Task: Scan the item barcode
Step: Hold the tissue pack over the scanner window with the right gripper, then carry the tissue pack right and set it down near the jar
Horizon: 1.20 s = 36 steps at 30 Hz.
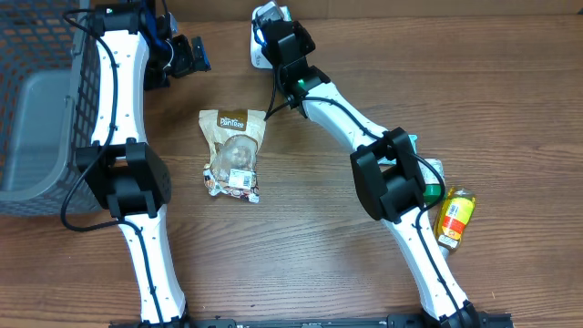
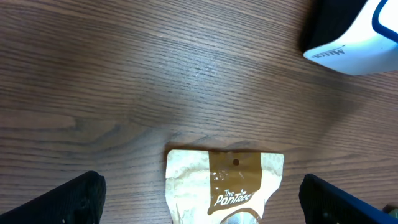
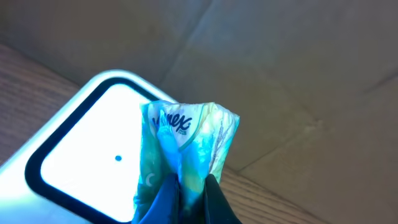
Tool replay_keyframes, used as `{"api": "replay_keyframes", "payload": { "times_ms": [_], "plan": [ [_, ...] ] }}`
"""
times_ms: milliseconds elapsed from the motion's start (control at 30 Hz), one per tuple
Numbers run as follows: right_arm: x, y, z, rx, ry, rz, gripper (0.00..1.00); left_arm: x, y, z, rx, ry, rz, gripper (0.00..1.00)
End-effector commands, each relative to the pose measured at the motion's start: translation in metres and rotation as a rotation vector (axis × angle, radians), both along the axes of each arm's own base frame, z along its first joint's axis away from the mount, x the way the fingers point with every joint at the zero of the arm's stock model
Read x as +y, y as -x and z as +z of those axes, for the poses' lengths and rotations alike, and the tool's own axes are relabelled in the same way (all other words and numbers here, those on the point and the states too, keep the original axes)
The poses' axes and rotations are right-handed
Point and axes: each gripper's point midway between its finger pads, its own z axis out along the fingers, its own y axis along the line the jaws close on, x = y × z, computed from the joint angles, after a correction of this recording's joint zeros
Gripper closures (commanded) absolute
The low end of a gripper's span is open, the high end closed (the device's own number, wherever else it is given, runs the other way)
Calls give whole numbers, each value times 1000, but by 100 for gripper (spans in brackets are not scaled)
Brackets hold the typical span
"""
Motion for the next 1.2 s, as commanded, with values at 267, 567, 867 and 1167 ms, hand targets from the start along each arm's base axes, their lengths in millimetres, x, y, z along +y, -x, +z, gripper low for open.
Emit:
{"api": "replay_keyframes", "payload": {
  "times_ms": [267,567,867,1167],
  "plan": [
    [-63,87,153,160,-268,-217,96,-4,-2,24,-52,-5,2,0],
    [-153,233,83,953,-356,-418,96,-4,-2,24,-52,-5,2,0],
    [-218,285,11,1208,-343,-756,96,-4,-2,24,-52,-5,2,1],
    [-228,295,-30,1233,-317,-812,12,-4,-2,24,-52,-5,2,0]
  ]
}}
